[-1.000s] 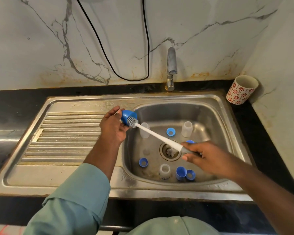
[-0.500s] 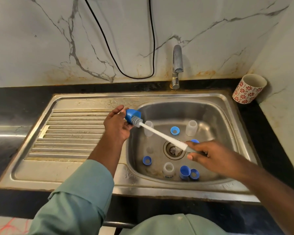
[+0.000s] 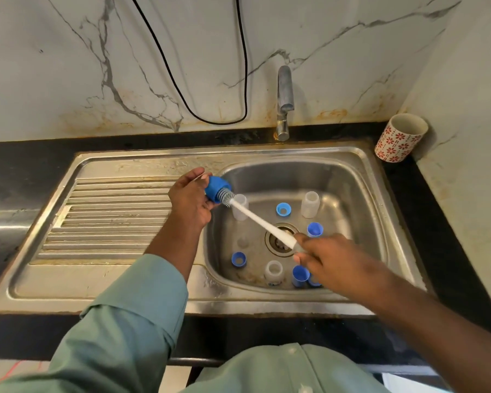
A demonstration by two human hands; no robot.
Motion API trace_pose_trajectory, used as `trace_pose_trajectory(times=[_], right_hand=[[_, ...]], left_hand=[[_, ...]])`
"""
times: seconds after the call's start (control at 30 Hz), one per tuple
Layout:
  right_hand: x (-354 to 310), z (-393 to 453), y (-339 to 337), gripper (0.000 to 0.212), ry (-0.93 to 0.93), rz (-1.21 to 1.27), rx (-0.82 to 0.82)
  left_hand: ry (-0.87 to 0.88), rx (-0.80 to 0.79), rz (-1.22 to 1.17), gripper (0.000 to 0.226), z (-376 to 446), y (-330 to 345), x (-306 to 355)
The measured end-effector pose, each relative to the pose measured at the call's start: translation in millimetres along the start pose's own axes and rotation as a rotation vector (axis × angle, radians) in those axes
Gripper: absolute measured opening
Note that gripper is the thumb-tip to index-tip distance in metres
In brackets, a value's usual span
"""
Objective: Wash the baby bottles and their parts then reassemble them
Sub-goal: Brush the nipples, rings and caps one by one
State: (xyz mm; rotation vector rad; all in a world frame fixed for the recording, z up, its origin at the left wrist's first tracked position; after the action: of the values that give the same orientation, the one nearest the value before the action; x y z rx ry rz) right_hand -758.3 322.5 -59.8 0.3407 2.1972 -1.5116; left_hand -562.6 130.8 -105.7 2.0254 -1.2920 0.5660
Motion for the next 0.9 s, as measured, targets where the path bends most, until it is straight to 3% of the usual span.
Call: trace_pose_trajectory(times=[0.07,0.2,0.3,0.37,0.5,0.67,0.77,0.9], right_hand=[[4.5,-4.0,-11.0,0.014,-0.032,0.267,0.04],[19.6,-1.1,-25.6,0.028,0.039,0.505,0.251],[10.0,-1.7,-0.8,0.026,0.048,0.449,0.118],[9.6,-8.2,-0.5,0.028,0.043,0.541,0.033],[23.5,-5.7,-8.4,0.034,0.068,0.857,0.215],[5.2,-13.7,19.0,0.033,0.043,0.939,0.137],[14.8,-14.8,6.3,0.034,0.035,0.936,0.207],[18.2,-14.1,3.7,0.033,0.048,0.795,0.205]], left_hand=[[-0.007,0.007,-0.014,0.015,1.1,-4.5,-4.9],[-0.017,-0.033,0.01,0.011,2.2,-1.2,-6.5],[-0.002,-0.026,-0.018,0.014,3.2,-1.8,-6.1],[-0.015,-0.014,-0.058,0.016,5.5,-8.0,-11.5],[-0.005,-0.064,-0.081,0.015,4.9,-6.8,-12.5],[-0.013,-0.137,-0.182,0.02,2.3,-5.9,-14.1],[-0.081,-0.242,-0.239,0.018,3.4,-2.8,-23.5],[-0.117,-0.128,-0.001,0.044,2.4,-8.5,-28.6]])
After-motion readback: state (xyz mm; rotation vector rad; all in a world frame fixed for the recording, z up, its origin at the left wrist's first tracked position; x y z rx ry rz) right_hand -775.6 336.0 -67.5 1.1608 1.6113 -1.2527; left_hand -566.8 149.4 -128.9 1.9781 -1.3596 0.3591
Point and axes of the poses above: each hand's wrist, its own z-axis towards the middle knuckle, its own y-axis out of the palm, x = y × z, the point moved 6 cm from there along z, towards the middle knuckle, and after that the axes turned 14 degrees about -y, right-handed, at the moved point
